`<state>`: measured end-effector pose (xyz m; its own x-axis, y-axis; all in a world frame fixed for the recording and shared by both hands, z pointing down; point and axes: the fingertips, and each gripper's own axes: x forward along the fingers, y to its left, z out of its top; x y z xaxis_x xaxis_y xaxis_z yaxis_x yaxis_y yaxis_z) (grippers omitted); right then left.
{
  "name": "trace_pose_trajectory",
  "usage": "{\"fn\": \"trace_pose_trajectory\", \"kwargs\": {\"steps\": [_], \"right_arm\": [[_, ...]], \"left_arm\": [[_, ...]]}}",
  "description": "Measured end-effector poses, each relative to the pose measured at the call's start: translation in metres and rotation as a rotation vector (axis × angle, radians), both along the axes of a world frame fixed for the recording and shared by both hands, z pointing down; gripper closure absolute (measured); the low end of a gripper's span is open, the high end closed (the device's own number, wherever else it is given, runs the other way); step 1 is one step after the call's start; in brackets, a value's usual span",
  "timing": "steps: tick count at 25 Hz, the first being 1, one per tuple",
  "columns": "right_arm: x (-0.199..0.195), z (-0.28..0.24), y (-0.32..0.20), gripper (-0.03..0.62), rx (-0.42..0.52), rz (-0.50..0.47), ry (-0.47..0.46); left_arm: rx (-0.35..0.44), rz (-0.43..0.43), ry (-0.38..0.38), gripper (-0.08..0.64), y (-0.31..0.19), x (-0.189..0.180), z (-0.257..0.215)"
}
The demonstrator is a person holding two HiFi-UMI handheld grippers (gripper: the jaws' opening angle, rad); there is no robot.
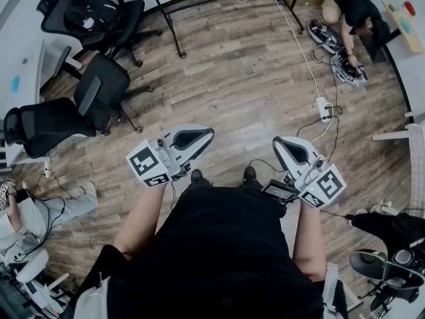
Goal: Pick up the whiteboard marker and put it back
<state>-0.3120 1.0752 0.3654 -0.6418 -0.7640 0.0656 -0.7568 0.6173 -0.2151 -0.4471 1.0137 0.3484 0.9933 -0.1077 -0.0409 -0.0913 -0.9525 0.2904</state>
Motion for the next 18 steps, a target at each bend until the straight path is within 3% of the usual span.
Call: {"fn": "trace_pose_trajectory", "kwargs": {"steps": [3,10,18], "right_arm": [[0.008,0.001,-0.007,0.574,0.019,-0.021,0.039],[0.016,-0.003,-0.012,0.574,0.053,-0.051,0.036],[0.080,-0.001,0.001,0.573,0.053,-0.072,0.030]], "left_arm": [[-0.003,-0.002,0.000,0.551,-0.008,0.018,0.002],[0.003,0.035,0.024,0.549,-0.006,0.044,-0.014],[0.013,0.022,0.023,0.551,0.010,0.107,-0.022]]}}
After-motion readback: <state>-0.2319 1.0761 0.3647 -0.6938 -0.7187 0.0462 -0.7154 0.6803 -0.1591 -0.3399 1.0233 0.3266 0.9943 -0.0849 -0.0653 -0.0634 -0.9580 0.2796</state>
